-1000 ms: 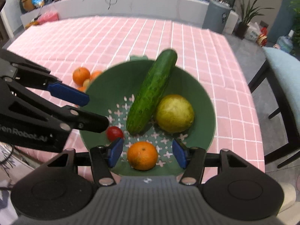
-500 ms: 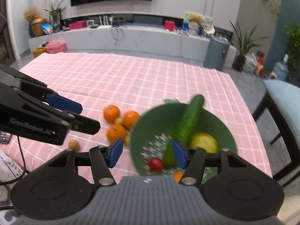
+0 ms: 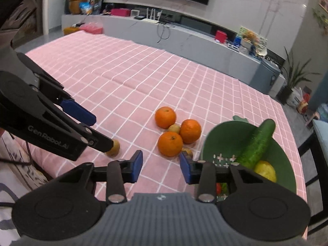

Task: Organize fruits
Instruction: 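Grasp another orange with the right tool while the left tool grasps a small brown fruit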

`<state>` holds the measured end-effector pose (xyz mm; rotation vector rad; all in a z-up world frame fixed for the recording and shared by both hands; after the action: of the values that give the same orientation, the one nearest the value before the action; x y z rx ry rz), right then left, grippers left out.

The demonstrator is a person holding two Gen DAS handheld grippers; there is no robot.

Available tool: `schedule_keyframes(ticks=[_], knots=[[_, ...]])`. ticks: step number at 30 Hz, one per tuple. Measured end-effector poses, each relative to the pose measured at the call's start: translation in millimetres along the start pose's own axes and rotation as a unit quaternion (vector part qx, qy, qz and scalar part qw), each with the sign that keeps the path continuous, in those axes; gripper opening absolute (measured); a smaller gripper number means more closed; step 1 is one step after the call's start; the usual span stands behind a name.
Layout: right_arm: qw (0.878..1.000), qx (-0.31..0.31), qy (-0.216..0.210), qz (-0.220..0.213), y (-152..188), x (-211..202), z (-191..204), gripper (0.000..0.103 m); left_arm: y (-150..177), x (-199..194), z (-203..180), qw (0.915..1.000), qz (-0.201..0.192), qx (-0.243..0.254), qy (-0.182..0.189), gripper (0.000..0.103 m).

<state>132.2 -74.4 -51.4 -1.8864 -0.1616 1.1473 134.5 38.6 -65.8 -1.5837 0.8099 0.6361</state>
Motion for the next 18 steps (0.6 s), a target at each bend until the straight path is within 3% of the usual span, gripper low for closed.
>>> schedule_keyframes(ticks=[15,18], knots=[[0.991,-0.13,0.009,0.019,-5,42,10,0.033,12,43,24,0.9979,0.051,-0.04,0.004,0.058],[0.988,-0.152,0.013,0.03,-3,56,11,0.033,13,47,24,0.9976,0.058,-0.038,0.007,0.052]])
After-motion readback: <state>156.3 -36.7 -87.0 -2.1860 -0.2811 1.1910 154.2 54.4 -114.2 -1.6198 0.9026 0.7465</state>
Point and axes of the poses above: each gripper's, at about its wrist camera, not at the fingertips, and x roughly the way its jaws point, z to its left, y to its underside, the point moved 8 cm from there along x, roughly the way its jaws point, and after that the axes turned 3 degrees about -z, right-handed, at the moved point
